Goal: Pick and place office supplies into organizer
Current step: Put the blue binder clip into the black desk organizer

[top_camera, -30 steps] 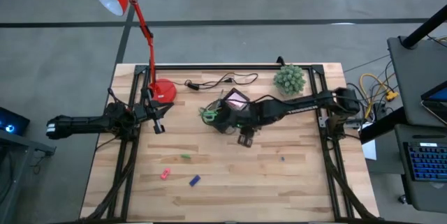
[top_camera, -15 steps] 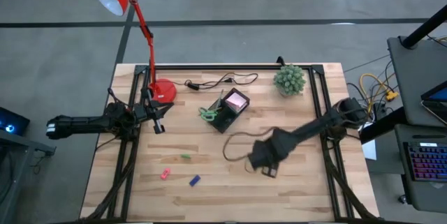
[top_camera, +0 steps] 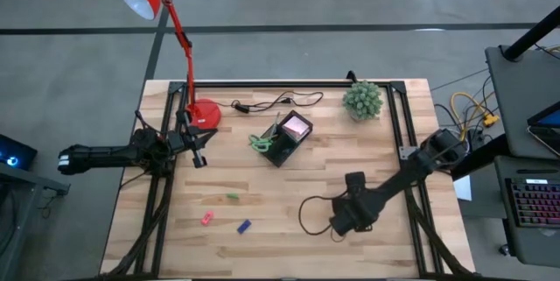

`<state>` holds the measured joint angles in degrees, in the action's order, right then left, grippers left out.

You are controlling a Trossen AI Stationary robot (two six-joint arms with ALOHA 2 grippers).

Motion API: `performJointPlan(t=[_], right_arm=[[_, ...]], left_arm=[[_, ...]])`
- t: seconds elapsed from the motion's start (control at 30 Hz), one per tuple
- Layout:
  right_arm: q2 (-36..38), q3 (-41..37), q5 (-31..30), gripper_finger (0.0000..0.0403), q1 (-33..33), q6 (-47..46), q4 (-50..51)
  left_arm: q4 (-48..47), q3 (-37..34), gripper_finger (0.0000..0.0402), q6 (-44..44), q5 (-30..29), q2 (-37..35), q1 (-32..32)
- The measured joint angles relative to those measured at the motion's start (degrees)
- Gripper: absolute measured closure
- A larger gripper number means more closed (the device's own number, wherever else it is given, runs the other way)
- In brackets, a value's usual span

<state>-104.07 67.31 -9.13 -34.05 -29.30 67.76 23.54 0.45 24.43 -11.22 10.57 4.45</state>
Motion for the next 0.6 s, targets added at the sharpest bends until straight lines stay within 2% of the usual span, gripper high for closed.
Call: performJointPlan(t=[0.1, 0.27, 0.6], right_arm=[[0.0, -2.7, 0.5, 0.0223, 0.7, 0.3, -3.8], [-0.1, -5.5, 5.0, 0.0229, 1.2, 3.5, -6.9], [-0.1, -7.0, 4.6, 0.0237, 2.1, 6.9, -7.5]], left_arm=[[0.0, 0.0, 0.0402, 0.0, 0.0, 0.0, 0.0], [0.0, 0.0, 0.0402, 0.0, 0.0, 0.0, 0.0], [0.0, 0.0, 0.0402, 0.0, 0.0, 0.0, 0.0]])
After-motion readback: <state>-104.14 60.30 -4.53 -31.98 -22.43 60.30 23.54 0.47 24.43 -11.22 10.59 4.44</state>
